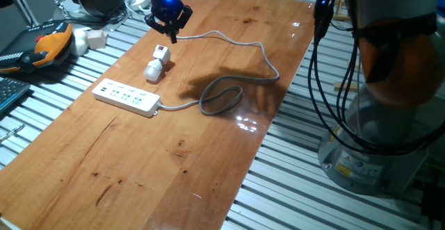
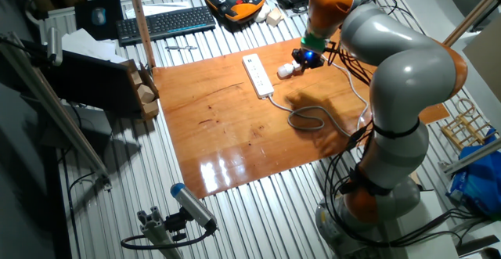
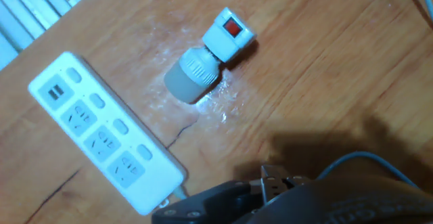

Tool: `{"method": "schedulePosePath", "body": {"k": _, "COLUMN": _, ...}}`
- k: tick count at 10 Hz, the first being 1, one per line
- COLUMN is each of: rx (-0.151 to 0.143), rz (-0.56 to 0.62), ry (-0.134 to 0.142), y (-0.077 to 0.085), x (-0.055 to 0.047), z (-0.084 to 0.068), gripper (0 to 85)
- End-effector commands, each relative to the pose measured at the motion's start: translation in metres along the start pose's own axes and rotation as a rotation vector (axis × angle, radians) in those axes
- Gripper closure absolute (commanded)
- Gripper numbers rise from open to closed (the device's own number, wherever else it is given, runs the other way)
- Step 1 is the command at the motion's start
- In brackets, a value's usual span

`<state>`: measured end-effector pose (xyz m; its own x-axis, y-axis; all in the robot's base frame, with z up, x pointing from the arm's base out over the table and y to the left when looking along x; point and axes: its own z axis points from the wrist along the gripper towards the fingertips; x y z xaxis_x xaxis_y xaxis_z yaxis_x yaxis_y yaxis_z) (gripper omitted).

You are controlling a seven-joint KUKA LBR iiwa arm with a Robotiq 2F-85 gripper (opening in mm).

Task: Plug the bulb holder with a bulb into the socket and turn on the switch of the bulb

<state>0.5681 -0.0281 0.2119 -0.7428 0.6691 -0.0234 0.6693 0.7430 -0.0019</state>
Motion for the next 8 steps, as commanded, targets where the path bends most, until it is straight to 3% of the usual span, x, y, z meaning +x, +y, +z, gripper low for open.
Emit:
{"method": "schedulePosePath", "body": {"k": 1, "rx": 0.001, "rz": 0.010, "ry": -0.003, "y": 0.0006, "x": -0.0011, "z": -0.0008, "gripper": 85.0}}
{"method": "schedulePosePath", "body": {"k": 6, "rx": 0.000, "rz": 0.039, "ry": -0.010, "y": 0.0043, "x": -0.0061, "z": -0.0011, "gripper": 85.0}}
{"method": "schedulePosePath", "body": {"k": 7, "rx": 0.005, "rz": 0.034, "ry": -0.006, "y": 0.0043, "x": -0.0074, "z": -0.0023, "gripper": 85.0}}
{"method": "schedulePosePath", "body": {"k": 8, "rx": 0.018, "rz": 0.036, "ry": -0.019, "y": 0.0065, "x": -0.0080, "z": -0.0025, "gripper": 85.0}}
